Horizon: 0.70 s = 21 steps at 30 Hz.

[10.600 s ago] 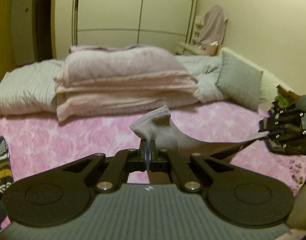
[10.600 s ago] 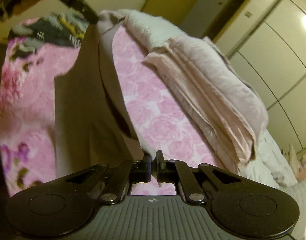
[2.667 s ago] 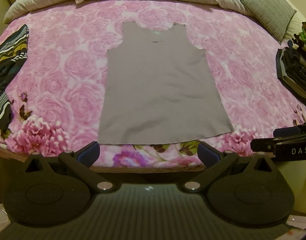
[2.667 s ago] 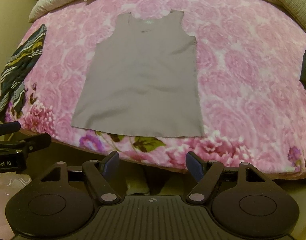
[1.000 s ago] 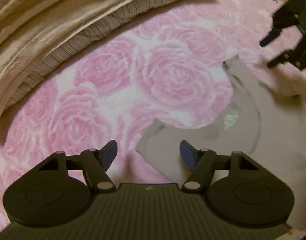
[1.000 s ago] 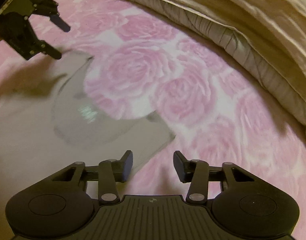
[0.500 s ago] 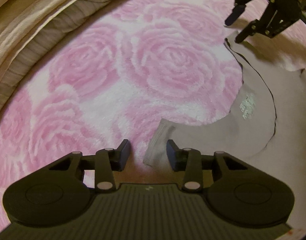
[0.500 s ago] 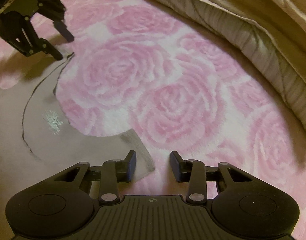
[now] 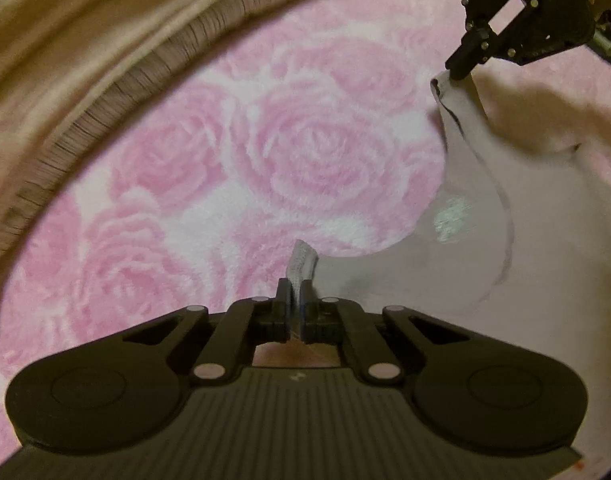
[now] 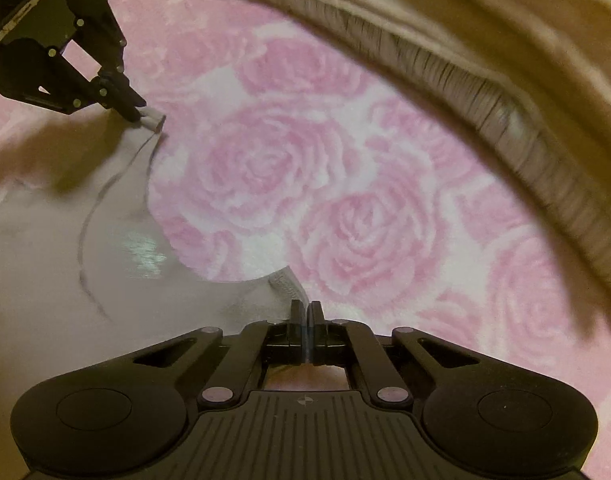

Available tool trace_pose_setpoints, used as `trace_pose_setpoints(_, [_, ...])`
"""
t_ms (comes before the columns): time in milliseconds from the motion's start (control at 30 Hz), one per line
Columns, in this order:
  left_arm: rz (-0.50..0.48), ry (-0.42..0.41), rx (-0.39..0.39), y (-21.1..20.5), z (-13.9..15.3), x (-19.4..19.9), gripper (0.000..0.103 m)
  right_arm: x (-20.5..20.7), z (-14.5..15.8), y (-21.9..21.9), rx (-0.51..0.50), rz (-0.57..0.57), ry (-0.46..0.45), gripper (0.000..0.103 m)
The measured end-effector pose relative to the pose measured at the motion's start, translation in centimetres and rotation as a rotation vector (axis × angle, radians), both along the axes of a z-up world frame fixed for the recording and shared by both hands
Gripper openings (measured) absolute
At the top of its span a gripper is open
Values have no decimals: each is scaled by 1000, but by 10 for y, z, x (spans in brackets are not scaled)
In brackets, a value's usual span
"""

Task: Fold clothes
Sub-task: 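Lift the grey top's side edge with both grippers and fold it over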

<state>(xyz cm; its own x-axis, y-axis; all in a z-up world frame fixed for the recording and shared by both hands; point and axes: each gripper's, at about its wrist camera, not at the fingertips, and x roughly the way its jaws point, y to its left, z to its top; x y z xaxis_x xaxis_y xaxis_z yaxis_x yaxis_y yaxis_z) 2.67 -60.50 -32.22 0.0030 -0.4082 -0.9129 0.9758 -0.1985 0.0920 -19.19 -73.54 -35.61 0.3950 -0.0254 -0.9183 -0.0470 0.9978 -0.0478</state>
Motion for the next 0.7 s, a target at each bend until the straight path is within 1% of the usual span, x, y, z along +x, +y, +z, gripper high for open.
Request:
trace_pose_setpoints(167, [-35,-81,-113,55,56,-37,1,-50,58,36,-64,-10,-83,0])
trace_pose_setpoints(267, [-56,-118,-158,102,82,-71,1,-87,86,84,-136,20,-117,0])
trace_pose_setpoints(367, [-47,-113,-176,147,94,-106,1,-126,104,137,-182,37,-150,0])
trace_pose_setpoints(433, [-54,-129,-176,179,97,-133,1,-152,108,171,-196,62,-156,0])
trace_pose_setpoints(533, [-60,-155,-158,226,95,-177,0,-197,101,229,-231,137,-147,0])
trace_pose_setpoints(633, [-58,-193,-129,269,84,-219,0,-236,81,271,-242,196,-132,0])
trace_pose_setpoints(700, [-64,-217,-115,293,75,-243,0,-260,63,296,-253,245,-120,0])
